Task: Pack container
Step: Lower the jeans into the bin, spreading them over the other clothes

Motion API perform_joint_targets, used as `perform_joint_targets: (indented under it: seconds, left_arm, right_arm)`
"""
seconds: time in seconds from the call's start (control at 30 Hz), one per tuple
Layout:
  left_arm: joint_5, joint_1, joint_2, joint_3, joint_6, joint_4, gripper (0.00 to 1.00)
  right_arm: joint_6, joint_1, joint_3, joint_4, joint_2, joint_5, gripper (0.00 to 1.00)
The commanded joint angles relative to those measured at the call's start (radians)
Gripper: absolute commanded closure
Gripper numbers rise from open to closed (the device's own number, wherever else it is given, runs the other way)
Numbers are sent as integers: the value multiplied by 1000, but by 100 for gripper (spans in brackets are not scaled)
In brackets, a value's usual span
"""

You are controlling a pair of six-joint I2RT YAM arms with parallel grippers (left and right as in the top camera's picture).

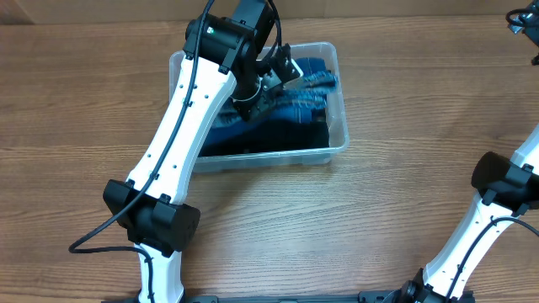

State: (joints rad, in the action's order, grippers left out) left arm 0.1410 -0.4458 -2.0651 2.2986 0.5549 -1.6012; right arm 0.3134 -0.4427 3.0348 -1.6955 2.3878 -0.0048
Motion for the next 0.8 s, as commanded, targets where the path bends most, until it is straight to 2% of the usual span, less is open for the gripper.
perform_joint_targets:
  seconds: [0.0, 0.27, 0.33, 0.43, 0.63, 0.77]
  left_arm:
    - [172, -15, 30, 11, -21, -32, 69]
    - [239, -15, 30, -84, -23, -15, 73]
    - [236, -15, 30, -113, -54, 19, 74]
    - [150, -13, 30, -118, -160, 68, 76]
    - [88, -13, 30, -160, -199, 119, 80]
    - [87, -14, 29, -297, -223, 187, 80]
  right_arm:
    - [-6, 0, 1, 2, -14, -8, 0]
    - [-6, 0, 1, 2, -14, -8, 0]
    - [-6, 0, 1, 2, -14, -8, 0]
    - [-6, 0, 1, 2, -14, -8, 0]
    - [-6, 0, 1, 2, -14, -8, 0]
    - [-6, 0, 1, 2, -14, -8, 0]
